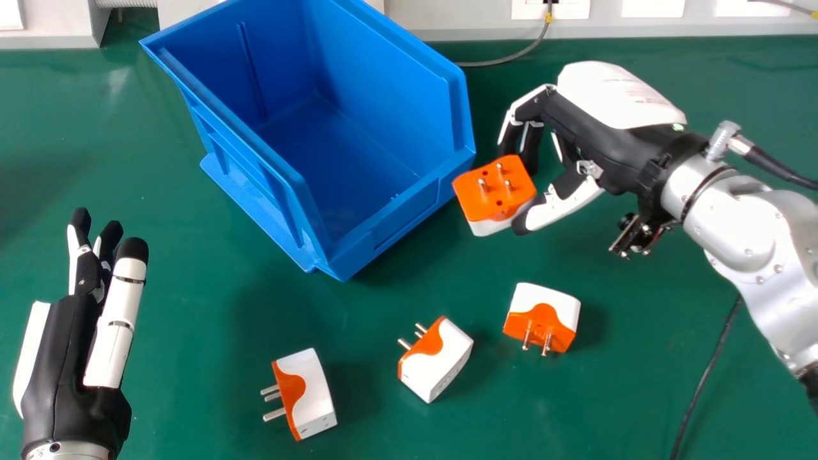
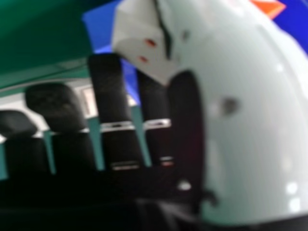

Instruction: Pick all objects and put in blue box

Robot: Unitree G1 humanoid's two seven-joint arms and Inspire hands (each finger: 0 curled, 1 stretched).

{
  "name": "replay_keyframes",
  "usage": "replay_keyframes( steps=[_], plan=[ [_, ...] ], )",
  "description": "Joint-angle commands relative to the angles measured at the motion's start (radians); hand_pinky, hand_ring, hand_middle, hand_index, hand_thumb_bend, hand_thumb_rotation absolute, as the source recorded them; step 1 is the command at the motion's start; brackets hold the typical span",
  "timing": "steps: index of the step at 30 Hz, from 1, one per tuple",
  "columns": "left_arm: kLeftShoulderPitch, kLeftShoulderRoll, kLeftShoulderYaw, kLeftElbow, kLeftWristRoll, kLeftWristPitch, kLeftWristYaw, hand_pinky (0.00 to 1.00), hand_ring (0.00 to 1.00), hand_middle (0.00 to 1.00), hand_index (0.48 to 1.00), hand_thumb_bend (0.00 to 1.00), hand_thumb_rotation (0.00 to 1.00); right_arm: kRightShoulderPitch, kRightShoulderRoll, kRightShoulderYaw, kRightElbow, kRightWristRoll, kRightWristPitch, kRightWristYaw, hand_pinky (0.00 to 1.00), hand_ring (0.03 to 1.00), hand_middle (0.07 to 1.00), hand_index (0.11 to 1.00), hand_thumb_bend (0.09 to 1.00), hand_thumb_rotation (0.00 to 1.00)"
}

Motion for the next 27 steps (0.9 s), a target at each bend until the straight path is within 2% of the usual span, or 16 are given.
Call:
replay_keyframes(
  steps=[1, 8, 11, 17, 26, 27],
  plan=[
    [-0.007, 0.01, 0.01, -0.008, -0.005, -0.014, -0.001, 0.96, 1.0, 1.0, 1.0, 0.42, 0.81, -0.064, 0.018, -0.015, -0.028, 0.019, 0.008, -0.006, 0.07, 0.118, 0.446, 0.489, 0.509, 0.0],
    [-0.01, 0.008, 0.009, -0.001, -0.005, -0.013, -0.002, 0.96, 1.0, 1.0, 1.0, 0.42, 0.81, -0.14, 0.085, 0.024, 0.03, -0.007, 0.005, -0.028, 0.06, 0.104, 0.442, 0.49, 0.509, 0.0],
    [-0.01, 0.007, 0.007, -0.009, -0.003, -0.01, -0.001, 0.96, 1.0, 1.0, 1.0, 0.42, 0.81, -0.175, 0.112, 0.04, 0.073, -0.016, -0.004, -0.044, 0.06, 0.107, 0.442, 0.491, 0.508, 0.0],
    [-0.007, 0.007, 0.005, -0.007, -0.001, -0.014, -0.004, 0.96, 1.0, 1.0, 1.0, 0.42, 0.81, -0.261, 0.179, 0.08, 0.182, -0.05, -0.015, -0.102, 0.09, 0.131, 0.448, 0.492, 0.509, 0.0],
    [0.003, 0.006, 0.001, -0.019, 0.003, -0.016, -0.005, 0.96, 1.0, 1.0, 1.0, 0.42, 0.81, -0.396, 0.292, 0.139, 0.354, -0.103, 0.025, -0.171, 0.11, 0.158, 0.455, 0.488, 0.509, 0.0],
    [0.004, 0.006, 0.002, -0.018, 0.003, -0.018, -0.005, 0.96, 1.0, 1.0, 1.0, 0.42, 0.81, -0.414, 0.306, 0.146, 0.377, -0.108, 0.032, -0.178, 0.13, 0.19, 0.462, 0.48, 0.509, 0.0]
  ],
)
